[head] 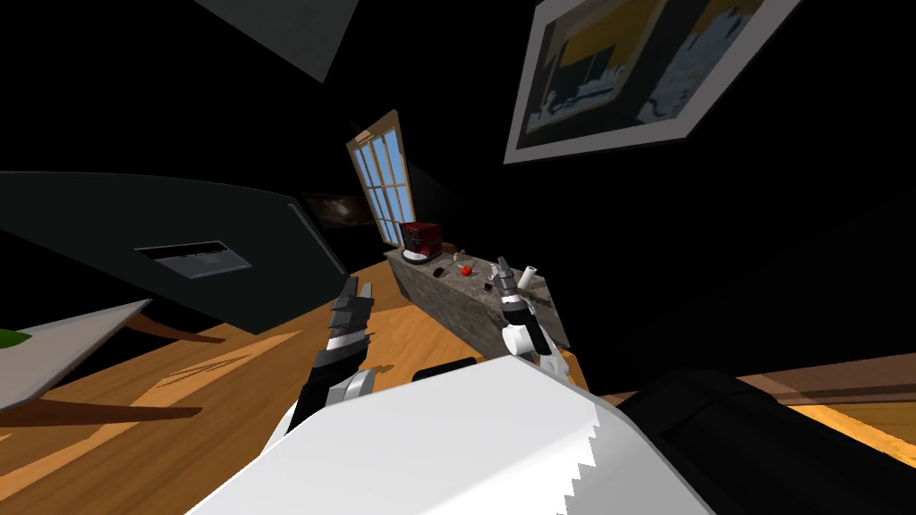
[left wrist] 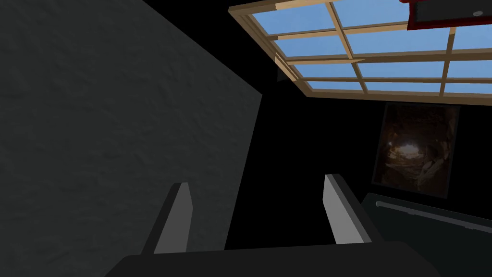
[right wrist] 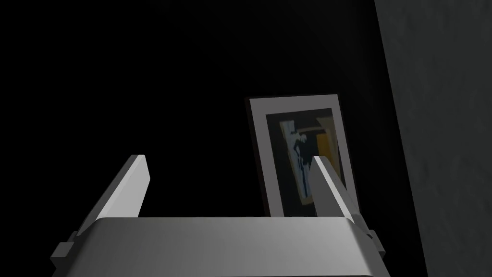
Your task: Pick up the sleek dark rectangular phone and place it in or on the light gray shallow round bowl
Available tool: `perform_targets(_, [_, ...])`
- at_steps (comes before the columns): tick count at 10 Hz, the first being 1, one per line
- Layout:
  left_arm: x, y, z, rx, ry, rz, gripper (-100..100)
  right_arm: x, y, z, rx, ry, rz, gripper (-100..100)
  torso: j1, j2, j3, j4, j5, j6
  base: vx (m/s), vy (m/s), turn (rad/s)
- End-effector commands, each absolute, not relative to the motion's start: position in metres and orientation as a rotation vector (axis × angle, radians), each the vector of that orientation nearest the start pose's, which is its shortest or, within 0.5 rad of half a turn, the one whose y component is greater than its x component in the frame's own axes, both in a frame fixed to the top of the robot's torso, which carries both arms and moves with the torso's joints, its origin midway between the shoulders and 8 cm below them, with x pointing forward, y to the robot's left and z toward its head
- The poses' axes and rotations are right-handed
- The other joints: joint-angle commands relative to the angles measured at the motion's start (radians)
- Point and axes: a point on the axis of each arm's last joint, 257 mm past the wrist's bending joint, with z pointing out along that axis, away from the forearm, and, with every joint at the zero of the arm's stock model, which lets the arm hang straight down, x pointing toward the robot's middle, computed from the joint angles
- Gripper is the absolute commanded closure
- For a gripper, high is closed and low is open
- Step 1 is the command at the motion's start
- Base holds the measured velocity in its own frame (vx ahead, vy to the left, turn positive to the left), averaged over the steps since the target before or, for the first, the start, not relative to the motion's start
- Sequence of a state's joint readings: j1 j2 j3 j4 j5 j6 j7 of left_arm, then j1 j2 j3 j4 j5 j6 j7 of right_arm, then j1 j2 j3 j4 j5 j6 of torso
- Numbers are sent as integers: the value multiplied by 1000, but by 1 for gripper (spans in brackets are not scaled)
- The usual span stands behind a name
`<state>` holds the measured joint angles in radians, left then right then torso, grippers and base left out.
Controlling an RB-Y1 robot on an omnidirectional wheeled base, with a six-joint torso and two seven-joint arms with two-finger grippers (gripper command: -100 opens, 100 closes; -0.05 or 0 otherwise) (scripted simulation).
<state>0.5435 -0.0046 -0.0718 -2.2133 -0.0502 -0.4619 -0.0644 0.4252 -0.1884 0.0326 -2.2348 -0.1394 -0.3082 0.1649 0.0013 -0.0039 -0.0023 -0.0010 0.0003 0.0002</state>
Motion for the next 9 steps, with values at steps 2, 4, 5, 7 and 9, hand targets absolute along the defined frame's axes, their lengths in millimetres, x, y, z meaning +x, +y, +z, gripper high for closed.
perform_targets(2, [361, 258, -29, -724, 760, -1236, 0, 401, -263, -22, 678, 932, 1228, -100, 0, 0, 0, 0, 0, 0, 42, 9, 90])
perform_targets(4, [361, 258, -29, -724, 760, -1236, 0, 410, -264, -31, 685, 983, 1211, -100, 0, 0, 0, 0, 0, 0, 43, 9, 116])
perform_targets(5, [361, 258, -29, -724, 760, -1236, 0, 418, -264, -36, 682, 1026, 1195, -100, 0, 1, 1, 0, 0, 0, 43, 7, 129])
perform_targets(7, [361, 258, -29, -724, 760, -1236, 0, 427, -266, -43, 686, 1076, 1173, -100, -1, 1, 1, 0, 0, 0, 43, 7, 121])
perform_targets(9, [361, 258, -29, -724, 760, -1236, 0, 436, -268, -50, 689, 1124, 1149, -100, -1, 1, 1, 0, 0, 0, 41, 0, 107])
